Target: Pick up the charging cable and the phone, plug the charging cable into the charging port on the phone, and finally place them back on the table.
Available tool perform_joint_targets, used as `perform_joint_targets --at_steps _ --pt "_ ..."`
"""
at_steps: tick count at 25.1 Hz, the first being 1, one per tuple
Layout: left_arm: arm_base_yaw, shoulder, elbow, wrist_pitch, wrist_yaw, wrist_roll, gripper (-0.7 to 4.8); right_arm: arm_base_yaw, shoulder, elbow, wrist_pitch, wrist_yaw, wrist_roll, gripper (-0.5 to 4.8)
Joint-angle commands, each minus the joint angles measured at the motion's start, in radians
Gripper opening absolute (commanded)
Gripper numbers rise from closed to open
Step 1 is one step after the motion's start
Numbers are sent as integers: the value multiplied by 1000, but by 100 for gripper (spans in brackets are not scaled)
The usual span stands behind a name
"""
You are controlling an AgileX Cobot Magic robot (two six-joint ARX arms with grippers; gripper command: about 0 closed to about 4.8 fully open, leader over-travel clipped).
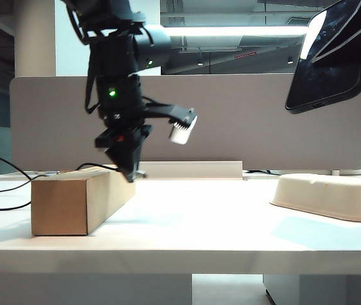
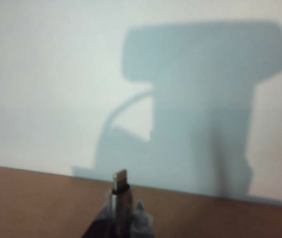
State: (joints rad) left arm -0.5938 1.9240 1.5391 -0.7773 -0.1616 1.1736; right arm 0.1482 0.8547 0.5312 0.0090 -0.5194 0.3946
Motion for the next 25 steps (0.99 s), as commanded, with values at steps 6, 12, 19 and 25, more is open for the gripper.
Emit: perform_joint_targets --at_steps 6,12,19,25 --pt "-6 -122 54 20 192 -232 -6 0 -6 7 89 6 -7 -8" --pt "-6 -208 54 6 286 -294 -6 0 -6 8 164 3 -5 -8" --pt "-10 -269 54 -20 457 -507 -6 0 -6 8 247 0 33 -8" --pt "-10 -270 54 -109 782 -686 -6 0 -6 8 418 -80 176 -8"
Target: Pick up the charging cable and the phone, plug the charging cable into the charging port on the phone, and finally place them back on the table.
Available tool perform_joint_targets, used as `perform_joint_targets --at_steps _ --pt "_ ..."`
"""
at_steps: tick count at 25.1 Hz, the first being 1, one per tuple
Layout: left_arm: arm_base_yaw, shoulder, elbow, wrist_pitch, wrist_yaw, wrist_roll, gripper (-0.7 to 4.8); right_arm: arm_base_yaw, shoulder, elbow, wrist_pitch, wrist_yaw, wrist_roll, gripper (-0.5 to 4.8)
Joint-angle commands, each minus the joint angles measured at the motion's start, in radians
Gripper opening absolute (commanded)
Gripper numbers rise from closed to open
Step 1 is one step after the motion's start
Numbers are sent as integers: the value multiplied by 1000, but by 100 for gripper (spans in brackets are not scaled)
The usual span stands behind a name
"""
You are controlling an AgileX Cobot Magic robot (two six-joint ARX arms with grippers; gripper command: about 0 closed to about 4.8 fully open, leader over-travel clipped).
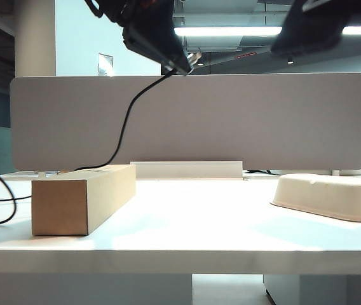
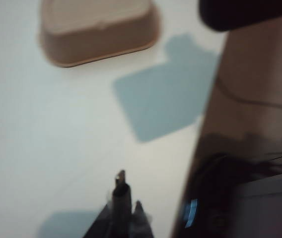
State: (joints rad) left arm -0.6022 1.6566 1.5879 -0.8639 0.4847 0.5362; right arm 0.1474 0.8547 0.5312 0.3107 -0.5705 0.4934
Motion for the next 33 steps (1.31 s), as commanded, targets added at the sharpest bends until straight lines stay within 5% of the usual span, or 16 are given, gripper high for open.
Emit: perform_joint_targets --at_steps 1,6,11,24,33 --pt "-2 -3 5 -29 173 -48 -6 1 -6 8 139 -39 102 -8" --pt "-2 -3 5 -47 450 -47 -6 2 -6 8 249 -98 248 -8" --pt "-2 -3 5 -36 596 -47 -6 2 -6 8 302 -114 345 -8" --pt "-77 -2 5 52 647 -39 -6 2 -6 8 438 -195 556 -8" --pt "-81 13 4 66 709 -39 -6 2 -6 8 447 -240 581 -8"
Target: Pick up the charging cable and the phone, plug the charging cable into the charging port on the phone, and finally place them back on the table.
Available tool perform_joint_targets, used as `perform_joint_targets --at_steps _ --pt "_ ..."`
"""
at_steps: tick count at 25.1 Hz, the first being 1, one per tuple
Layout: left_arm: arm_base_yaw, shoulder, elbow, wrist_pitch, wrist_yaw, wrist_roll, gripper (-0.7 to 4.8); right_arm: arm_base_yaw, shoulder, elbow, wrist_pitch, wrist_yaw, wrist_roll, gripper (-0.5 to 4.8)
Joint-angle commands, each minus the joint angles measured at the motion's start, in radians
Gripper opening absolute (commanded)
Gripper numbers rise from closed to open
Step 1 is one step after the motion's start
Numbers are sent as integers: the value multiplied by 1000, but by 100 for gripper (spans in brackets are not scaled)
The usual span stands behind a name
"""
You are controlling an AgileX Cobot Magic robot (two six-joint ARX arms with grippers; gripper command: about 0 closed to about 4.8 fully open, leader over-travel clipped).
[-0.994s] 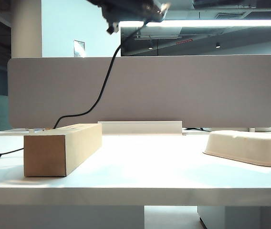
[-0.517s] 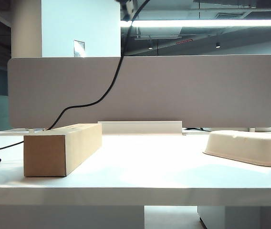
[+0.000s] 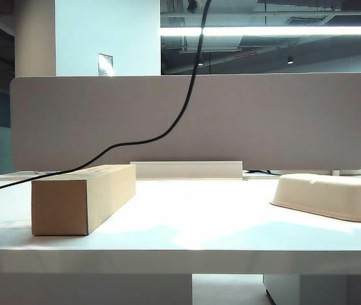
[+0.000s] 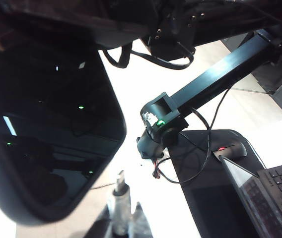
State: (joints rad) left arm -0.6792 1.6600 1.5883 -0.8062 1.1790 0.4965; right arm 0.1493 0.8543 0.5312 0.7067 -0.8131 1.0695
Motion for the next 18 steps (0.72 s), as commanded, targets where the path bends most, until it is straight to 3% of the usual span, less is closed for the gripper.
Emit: perform_joint_targets --at_steps 1,18 --pt "-6 16 4 8 15 0 -6 0 -5 8 53 3 5 -8" --pt "-11 38 5 46 37 -56 -6 0 -3 6 23 -24 -2 -8"
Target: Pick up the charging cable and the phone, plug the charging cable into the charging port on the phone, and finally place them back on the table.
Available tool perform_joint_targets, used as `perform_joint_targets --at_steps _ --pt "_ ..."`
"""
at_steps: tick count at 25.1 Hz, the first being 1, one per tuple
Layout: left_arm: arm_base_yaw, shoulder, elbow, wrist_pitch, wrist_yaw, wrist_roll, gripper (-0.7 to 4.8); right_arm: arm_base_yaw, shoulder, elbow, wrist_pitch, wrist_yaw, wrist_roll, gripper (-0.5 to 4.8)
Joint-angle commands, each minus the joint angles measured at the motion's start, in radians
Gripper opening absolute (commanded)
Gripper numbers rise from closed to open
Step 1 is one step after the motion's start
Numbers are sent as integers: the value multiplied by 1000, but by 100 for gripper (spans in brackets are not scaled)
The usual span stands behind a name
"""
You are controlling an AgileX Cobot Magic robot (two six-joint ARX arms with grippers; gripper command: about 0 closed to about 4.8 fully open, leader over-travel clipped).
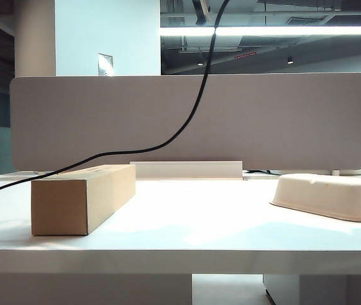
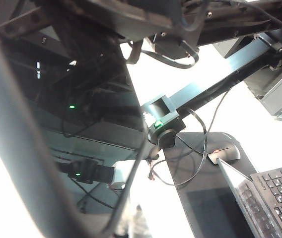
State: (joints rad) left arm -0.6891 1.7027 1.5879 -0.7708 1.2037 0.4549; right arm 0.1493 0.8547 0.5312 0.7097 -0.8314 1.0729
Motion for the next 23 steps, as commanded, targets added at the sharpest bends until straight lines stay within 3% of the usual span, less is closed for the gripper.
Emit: perform_joint_targets --at_steps 1,5,8,10,11,17,21,22,23 --pt "-1 -5 5 10 12 -22 -6 0 -4 6 20 -6 -7 -8" --pt "2 -5 6 17 10 -32 -6 0 -4 6 20 -19 -8 -8" --pt "2 -5 6 90 3 -138 -6 0 -4 6 -7 -19 -55 -8" --pt "2 -5 6 208 -50 -292 -6 0 -4 6 -93 -18 -113 -8" --pt "2 -5 6 245 -64 -325 -6 0 -4 6 -140 -19 -142 -8" --pt "-1 -5 6 313 -121 -361 -6 0 -3 6 -190 -20 -184 -8" --pt "-1 -5 5 260 -174 -355 0 0 -3 6 -189 2 -188 -8" --pt "-1 -5 5 228 -209 -349 14 0 -3 6 -189 11 -195 -8" --pt "0 -5 5 185 -257 -327 80 0 -3 6 -189 29 -207 -8"
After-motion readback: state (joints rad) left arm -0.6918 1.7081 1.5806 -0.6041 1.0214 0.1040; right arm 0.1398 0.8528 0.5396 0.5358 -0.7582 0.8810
